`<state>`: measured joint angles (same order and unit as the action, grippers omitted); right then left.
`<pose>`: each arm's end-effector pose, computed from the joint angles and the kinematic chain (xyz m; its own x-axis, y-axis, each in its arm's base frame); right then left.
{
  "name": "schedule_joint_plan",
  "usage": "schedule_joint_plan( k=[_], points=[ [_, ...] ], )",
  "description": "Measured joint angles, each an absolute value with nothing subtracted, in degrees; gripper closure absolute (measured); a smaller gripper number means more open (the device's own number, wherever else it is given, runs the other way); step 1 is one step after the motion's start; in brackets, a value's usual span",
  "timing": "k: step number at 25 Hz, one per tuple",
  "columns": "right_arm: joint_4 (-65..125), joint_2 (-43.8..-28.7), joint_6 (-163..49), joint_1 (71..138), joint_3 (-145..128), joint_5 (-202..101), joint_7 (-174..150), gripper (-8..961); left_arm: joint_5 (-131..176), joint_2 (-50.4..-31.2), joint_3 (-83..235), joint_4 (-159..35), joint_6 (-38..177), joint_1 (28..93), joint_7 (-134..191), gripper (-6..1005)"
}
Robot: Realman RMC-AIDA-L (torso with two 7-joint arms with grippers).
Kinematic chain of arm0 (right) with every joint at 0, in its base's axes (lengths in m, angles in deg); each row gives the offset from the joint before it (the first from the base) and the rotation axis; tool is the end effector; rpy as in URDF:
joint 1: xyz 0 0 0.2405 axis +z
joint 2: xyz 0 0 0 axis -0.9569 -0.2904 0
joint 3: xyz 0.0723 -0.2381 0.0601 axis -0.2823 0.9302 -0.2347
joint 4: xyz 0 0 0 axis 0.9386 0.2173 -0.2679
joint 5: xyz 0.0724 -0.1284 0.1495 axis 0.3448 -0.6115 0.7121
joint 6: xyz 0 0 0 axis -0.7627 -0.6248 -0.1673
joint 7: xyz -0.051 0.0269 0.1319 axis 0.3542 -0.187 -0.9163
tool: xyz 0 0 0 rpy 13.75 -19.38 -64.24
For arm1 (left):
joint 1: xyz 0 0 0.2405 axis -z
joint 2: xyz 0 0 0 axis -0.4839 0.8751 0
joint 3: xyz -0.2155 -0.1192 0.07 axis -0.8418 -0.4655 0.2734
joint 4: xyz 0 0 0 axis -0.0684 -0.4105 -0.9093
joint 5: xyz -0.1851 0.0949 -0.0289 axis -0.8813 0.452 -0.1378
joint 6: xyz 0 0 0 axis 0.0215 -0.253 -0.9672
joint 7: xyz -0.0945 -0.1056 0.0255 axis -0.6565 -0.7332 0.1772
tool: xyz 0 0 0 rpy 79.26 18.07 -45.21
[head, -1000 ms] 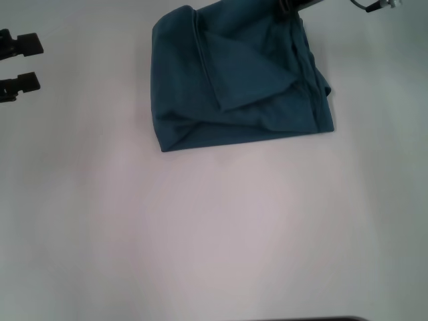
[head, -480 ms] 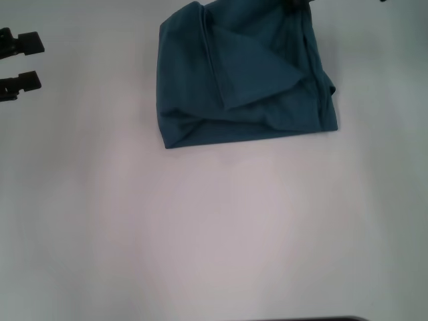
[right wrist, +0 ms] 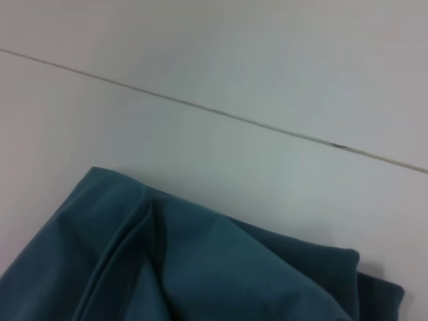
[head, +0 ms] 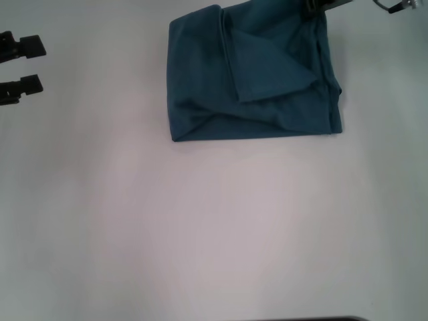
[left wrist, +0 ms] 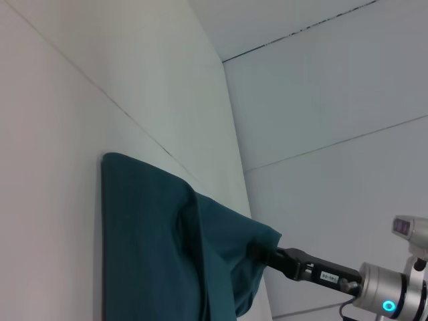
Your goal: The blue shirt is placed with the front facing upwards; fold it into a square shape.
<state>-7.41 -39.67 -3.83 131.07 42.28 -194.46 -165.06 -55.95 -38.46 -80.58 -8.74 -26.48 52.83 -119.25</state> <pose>0.1725 0.4725 0.0099 0.5930 -0.7868 -0.1709 -0.6995 -0.3984 -0.5933 -0.2895 0.3061 0.1115 -0.0644 0.8730 0.4835 0.9198 -0.1360 0.3680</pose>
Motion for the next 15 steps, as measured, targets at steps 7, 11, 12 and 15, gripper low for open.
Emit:
schedule_joint_plan(
  k=[7,11,12,15],
  points=[
    [-6.55,-40.37,-6.47,131.07,43.5,-197.84,-165.75,849,-55.95,-38.46,-80.25,-9.34,-26.12,52.96,-119.25,94],
    [-6.41,-40.82,-9.6,131.03,43.65,-202.94,-168.25,815,-55.96,-38.46,-80.15,-9.43,-26.04,53.08,-119.24,94],
    [-6.41,-40.87,-10.29,130.97,43.75,-203.57,-168.61,800,-55.96,-38.46,-80.14,-9.44,-26.02,53.08,-119.22,94],
    [-6.45,-40.9,-11.79,130.85,43.89,-204.03,-168.92,753,-55.96,-38.49,-80.12,-9.44,-26.03,53.1,-119.2,94]
  ],
)
